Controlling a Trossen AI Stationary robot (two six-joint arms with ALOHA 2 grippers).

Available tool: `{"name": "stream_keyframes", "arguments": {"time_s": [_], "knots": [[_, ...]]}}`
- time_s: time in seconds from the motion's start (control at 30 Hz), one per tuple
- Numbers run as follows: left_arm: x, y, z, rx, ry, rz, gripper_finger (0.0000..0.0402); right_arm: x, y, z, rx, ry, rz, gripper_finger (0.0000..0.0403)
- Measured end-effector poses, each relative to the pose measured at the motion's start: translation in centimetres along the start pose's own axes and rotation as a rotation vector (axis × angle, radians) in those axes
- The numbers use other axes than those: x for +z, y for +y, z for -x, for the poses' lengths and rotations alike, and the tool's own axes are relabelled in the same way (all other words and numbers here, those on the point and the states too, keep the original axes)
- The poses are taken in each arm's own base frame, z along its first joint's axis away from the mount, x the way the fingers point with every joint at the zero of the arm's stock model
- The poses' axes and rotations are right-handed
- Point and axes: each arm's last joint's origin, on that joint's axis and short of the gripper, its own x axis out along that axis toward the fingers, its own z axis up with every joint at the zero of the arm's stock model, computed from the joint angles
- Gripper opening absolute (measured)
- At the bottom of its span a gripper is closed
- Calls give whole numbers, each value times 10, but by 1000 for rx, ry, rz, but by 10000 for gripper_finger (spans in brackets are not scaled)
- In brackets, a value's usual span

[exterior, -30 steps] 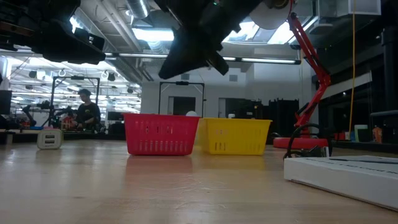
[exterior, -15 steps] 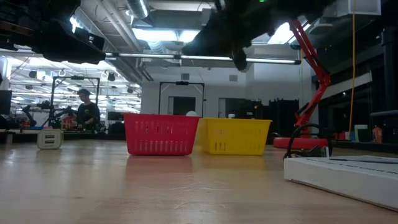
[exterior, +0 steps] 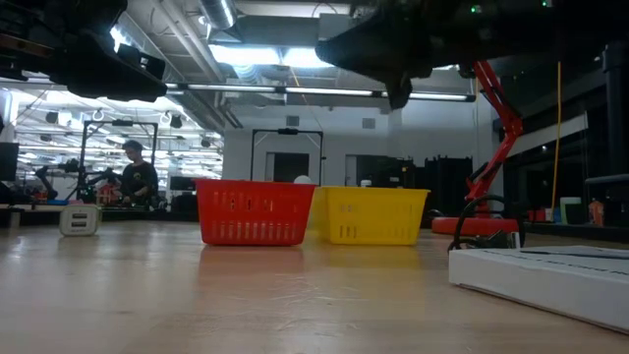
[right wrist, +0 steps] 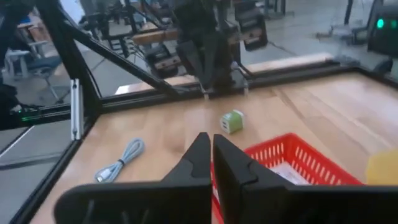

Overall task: Pick and place items into bin
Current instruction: Put the blue cable wire into the top yellow bin

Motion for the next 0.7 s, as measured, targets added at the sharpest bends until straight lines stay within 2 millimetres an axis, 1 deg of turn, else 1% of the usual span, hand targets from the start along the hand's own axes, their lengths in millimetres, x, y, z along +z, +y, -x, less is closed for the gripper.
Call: {"name": "stream_keyframes", "arguments": {"time_s": [0.1,0.2,0.7], "knots": [[0,0,0,0,0,0,2,-3,3,4,17,-18,49,2],[0,0,0,0,0,0,2,-2,6,5,30,-43,69,2],[0,0,0,0,0,0,2,-4,15,9,62,-42,69,2]]}}
